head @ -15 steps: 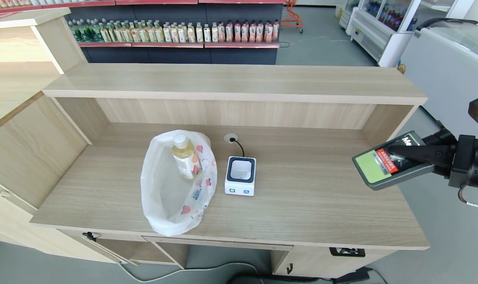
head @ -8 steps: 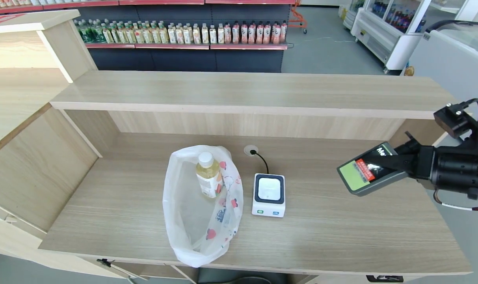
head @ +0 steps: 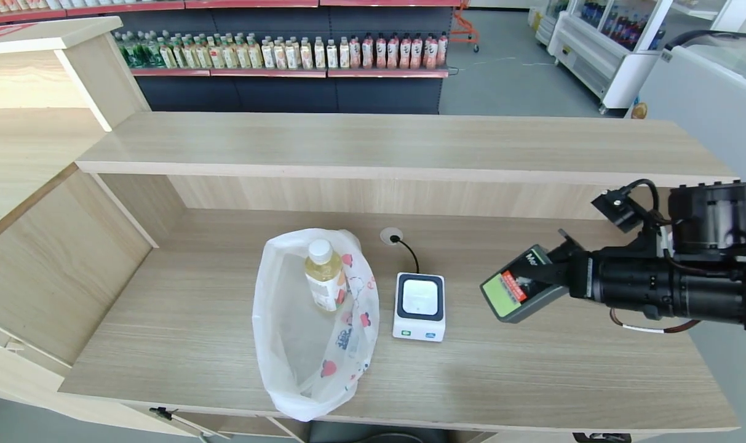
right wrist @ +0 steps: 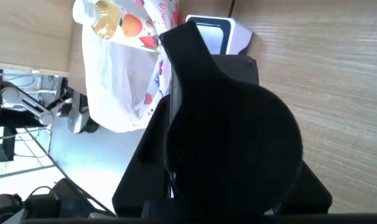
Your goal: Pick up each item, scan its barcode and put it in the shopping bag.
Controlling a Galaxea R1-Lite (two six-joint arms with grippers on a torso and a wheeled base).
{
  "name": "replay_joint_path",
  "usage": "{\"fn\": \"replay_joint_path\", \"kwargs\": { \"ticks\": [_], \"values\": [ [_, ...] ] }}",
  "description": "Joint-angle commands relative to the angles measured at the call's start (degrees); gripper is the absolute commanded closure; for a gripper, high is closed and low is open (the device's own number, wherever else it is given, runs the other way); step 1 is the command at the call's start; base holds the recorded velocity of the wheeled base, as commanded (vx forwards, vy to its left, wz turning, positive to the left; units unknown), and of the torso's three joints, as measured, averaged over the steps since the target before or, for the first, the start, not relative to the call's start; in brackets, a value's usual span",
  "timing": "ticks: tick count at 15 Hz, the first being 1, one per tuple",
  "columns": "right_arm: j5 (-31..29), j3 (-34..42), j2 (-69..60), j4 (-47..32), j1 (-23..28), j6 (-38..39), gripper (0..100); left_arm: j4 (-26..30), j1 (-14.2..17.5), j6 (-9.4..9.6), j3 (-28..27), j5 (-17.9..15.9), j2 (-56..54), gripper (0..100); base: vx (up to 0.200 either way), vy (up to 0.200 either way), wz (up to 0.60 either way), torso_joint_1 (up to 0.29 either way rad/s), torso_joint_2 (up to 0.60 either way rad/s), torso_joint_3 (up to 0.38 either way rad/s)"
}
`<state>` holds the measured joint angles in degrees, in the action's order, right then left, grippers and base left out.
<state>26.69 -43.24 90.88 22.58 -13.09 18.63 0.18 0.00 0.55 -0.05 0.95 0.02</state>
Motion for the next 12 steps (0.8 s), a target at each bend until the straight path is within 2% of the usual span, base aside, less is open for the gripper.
{"fn": "replay_joint_path", "kwargs": {
  "ticks": [1,4,12],
  "values": [
    [-2.3,-0.2,6.6,3.8,-3.5,0.0,100,0.0,0.0,-0.02,0.0,0.0,0.0,0,0.0,0.0,0.0,0.0,0.0,0.0],
    [-3.0,-1.8,11.2,6.2,-5.5,0.0,100,0.0,0.0,-0.02,0.0,0.0,0.0,0,0.0,0.0,0.0,0.0,0.0,0.0],
    [-5.6,-8.7,18.7,6.3,-9.3,0.2,100,0.0,0.0,-0.11,0.0,0.0,0.0,0,0.0,0.0,0.0,0.0,0.0,0.0]
  ]
}}
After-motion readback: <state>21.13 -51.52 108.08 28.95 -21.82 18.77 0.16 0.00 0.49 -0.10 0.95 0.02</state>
